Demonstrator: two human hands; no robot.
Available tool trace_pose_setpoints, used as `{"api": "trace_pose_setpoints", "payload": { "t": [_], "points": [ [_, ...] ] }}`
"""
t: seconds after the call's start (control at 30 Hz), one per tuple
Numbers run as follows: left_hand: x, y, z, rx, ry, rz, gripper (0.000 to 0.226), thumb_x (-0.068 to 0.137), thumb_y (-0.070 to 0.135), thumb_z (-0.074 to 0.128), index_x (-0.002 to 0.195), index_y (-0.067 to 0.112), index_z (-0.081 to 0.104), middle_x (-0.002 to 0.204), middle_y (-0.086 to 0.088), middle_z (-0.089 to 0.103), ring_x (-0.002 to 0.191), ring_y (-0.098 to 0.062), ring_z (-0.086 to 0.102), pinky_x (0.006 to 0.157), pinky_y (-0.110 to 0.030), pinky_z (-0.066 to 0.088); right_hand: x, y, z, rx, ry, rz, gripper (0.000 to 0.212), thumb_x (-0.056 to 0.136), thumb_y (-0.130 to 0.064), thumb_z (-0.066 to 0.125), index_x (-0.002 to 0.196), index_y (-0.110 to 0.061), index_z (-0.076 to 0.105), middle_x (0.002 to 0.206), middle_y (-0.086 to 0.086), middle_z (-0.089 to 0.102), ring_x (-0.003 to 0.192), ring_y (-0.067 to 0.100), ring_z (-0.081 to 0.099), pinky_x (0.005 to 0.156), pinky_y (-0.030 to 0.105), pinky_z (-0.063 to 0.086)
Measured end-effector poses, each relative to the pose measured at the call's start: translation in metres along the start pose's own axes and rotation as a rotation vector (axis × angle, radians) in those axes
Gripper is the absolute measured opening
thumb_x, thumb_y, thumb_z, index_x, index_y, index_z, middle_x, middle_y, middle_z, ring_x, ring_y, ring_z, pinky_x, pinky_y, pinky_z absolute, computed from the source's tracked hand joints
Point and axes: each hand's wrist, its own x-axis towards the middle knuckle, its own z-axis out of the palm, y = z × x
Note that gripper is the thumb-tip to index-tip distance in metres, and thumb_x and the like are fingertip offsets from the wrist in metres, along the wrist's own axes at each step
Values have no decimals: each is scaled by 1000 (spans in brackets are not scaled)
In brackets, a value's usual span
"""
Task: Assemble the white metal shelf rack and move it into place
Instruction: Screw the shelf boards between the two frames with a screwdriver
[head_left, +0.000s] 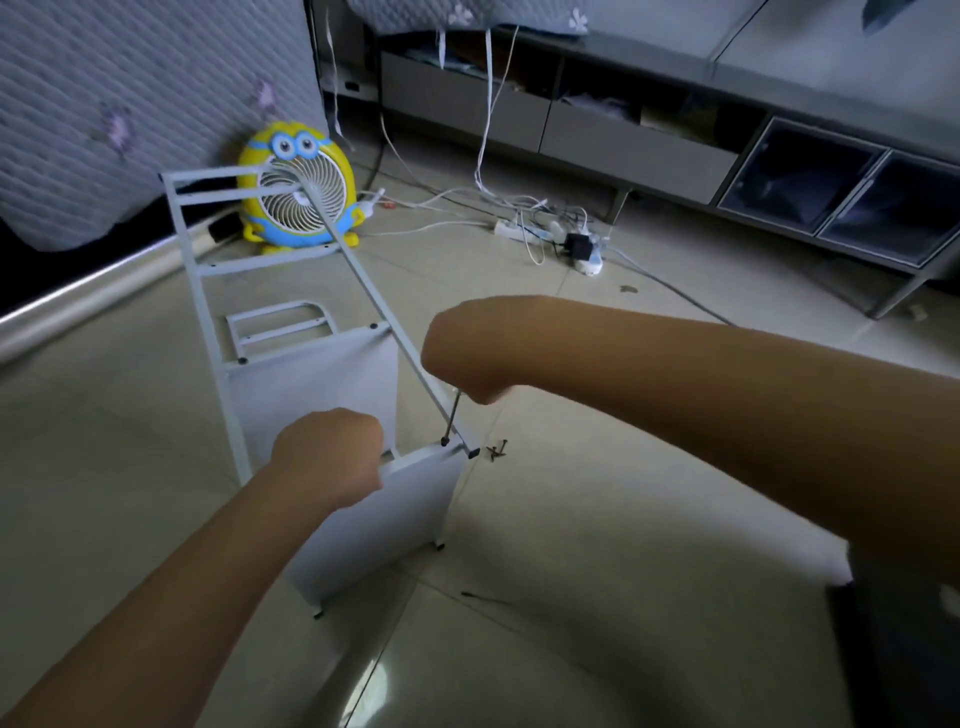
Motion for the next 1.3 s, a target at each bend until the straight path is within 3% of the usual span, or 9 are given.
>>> {"api": "trace_pose_setpoints", "payload": {
  "t": [0.1,0.33,0.5,0.67,0.77,0.87,1.03,1.13,1.3],
  "points": [
    [0,-2,1,15,1,4,16,87,28,59,77,16,64,65,3,51,73,-17,57,70,-26,46,-12,4,13,-113,125,-78,15,87,5,46,93,-1,59,77,5,46,64,19,46,51,24,32],
    [0,1,-3,117,-17,-19,33,87,21,54,56,16,45,61,1,46,60,-13,45,59,-25,37,-19,-9,20,-301,140,-149,18,84,9,44,79,-3,56,71,5,40,55,18,28,46,23,13],
    [3,4,-4,171,-69,27,33,90,21,52,58,18,45,63,2,47,62,-12,45,59,-23,35,-5,0,8,-254,67,-67,32,83,6,44,58,-10,33,60,1,34,51,14,29,46,23,24],
    [5,4,-9,180,-132,67,20,89,22,55,70,15,58,61,2,44,60,-12,43,58,-23,34,44,-6,-10,66,-147,125,17,93,-21,50,78,-17,59,86,1,58,86,19,58,76,29,45],
    [5,4,-6,146,-143,77,26,89,25,57,65,14,55,56,3,38,57,-12,40,59,-24,33,71,4,-6,183,-194,109,28,78,-43,64,99,-24,69,98,-4,70,86,14,68,55,26,52],
    [3,0,-2,89,-72,37,39,89,28,57,54,19,41,57,3,41,60,-13,43,63,-26,35,60,11,-8,320,-282,103,27,93,-33,50,105,-15,66,94,3,63,90,19,61,76,28,51],
    [-1,-5,2,56,9,41,27,90,34,54,69,18,52,65,4,45,72,-18,49,66,-27,39,20,15,0,312,-220,109,32,98,-17,39,122,-1,53,88,5,54,63,15,43,37,16,37],
    [-2,-6,4,65,43,44,35,91,33,51,60,19,44,62,4,45,64,-14,47,63,-26,38,5,8,13,183,11,97,10,92,-12,43,87,-8,51,77,2,46,62,15,40,45,20,25],
    [-1,-7,4,59,43,49,36,91,29,51,56,19,44,63,2,49,62,-15,48,59,-27,37,-5,1,11,70,217,-6,34,87,-1,46,59,-11,29,63,2,30,53,13,28,48,23,25]
  ]
}}
